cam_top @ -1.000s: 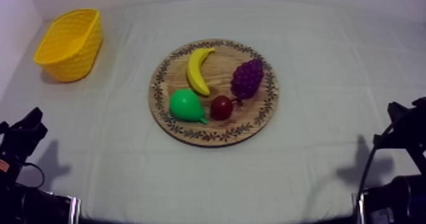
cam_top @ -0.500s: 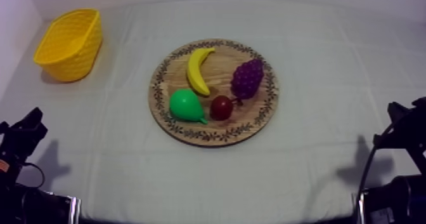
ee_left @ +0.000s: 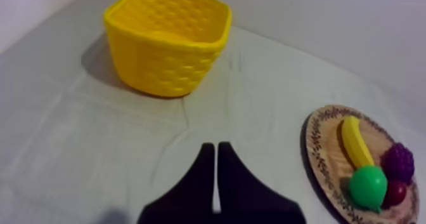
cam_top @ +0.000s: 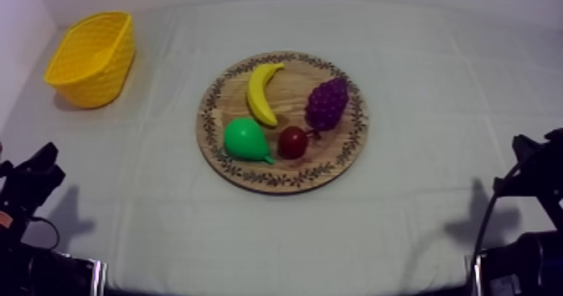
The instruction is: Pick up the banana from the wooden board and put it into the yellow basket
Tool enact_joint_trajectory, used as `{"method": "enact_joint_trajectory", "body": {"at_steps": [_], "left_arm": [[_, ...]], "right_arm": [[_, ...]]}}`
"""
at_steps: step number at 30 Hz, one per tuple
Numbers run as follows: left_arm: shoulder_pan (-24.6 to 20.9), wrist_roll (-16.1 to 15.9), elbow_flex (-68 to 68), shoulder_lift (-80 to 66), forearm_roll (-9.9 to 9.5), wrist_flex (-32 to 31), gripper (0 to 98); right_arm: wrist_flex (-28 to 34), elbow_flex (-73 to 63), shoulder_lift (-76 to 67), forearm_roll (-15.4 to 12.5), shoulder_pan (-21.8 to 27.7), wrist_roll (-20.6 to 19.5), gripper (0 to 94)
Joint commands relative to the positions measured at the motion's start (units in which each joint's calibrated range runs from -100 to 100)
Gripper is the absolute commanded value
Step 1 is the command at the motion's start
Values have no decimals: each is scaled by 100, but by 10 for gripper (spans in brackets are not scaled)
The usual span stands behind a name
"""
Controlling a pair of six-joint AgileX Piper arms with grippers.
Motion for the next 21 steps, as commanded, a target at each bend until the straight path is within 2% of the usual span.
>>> {"method": "enact_joint_trajectory", "body": {"at_steps": [1,6,12,17,21], "left_arm": [[44,-274,-1,-4,2,-11,0],[155,-242,-228,143,-32,-157,0],[322,-121,-1588,1407,-259,-76,0],[473,70,-3190,2688,-419,449,0],[589,79,-4643,3786,-494,1140,0]], "right_arm": [[6,-3,-4,-2,3,-2,6],[6,-3,-4,-2,3,-2,6],[6,-3,-4,-2,3,-3,6],[6,-3,-4,-2,3,-2,6],[6,-3,-4,-2,3,-2,6]]}}
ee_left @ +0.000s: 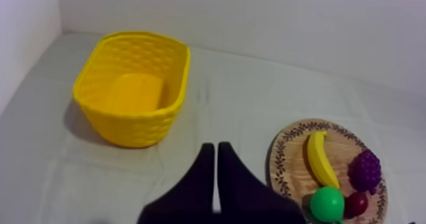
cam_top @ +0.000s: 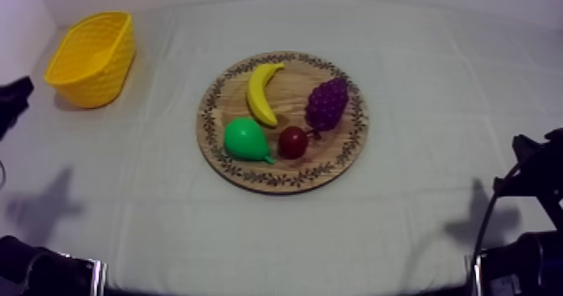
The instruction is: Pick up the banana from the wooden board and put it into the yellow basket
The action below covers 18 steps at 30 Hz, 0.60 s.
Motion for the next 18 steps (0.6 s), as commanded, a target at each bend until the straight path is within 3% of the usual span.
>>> {"method": "enact_joint_trajectory", "body": {"at_steps": [1,6,18], "left_arm": [[101,35,-1635,1146,-83,497,0],[432,31,-3205,2396,-253,1218,0],[1183,-60,-5498,4741,-114,2019,0]], "right_arm": [[0,-3,-4,-2,3,0,6],[0,-3,-4,-2,3,-1,6],[0,-3,-4,-2,3,1,6]]}}
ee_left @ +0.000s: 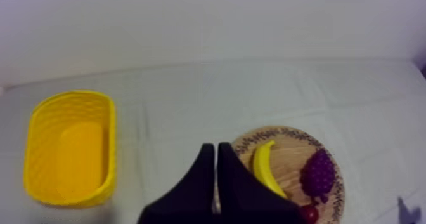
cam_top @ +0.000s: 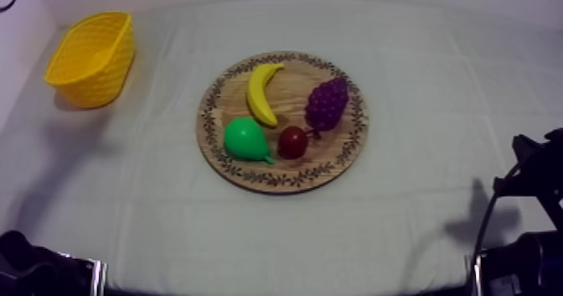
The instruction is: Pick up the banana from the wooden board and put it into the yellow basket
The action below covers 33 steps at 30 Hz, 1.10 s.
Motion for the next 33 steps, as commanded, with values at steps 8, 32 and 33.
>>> {"method": "enact_joint_trajectory", "body": {"at_steps": [8,32,33], "left_arm": [[510,110,-1489,1829,-11,657,0],[921,709,-2671,4214,-48,1576,33],[930,698,-2650,4221,-45,1583,50]], "right_arm": [[0,-3,-4,-2,3,1,6],[0,-3,-4,-2,3,1,6],[0,-3,-4,-2,3,1,6]]}}
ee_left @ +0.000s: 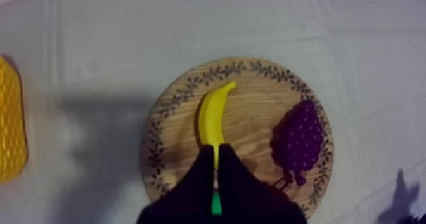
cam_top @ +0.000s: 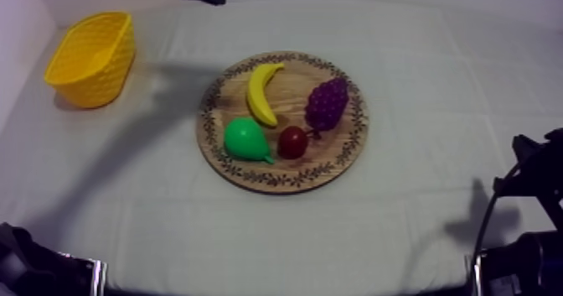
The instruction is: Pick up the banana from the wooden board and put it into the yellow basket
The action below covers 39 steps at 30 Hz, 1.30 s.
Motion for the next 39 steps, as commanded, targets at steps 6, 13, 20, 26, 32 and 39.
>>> {"method": "enact_joint_trajectory", "body": {"at_steps": [6,13,20,26,32,39], "left_arm": [[96,-15,160,20,37,112,506],[82,26,32,201,160,416,903],[58,45,-18,412,240,473,941],[88,73,73,898,318,353,944],[100,84,147,1487,409,59,942],[87,-1,-89,2136,507,-48,929]], "right_arm": [[-4,-3,-4,-2,3,2,6],[-4,-3,-4,-2,3,2,6],[-4,-3,-4,-2,3,2,6],[-4,-3,-4,-2,3,2,6],[-4,-3,-4,-2,3,2,6],[-4,-3,-4,-2,3,2,6]]}}
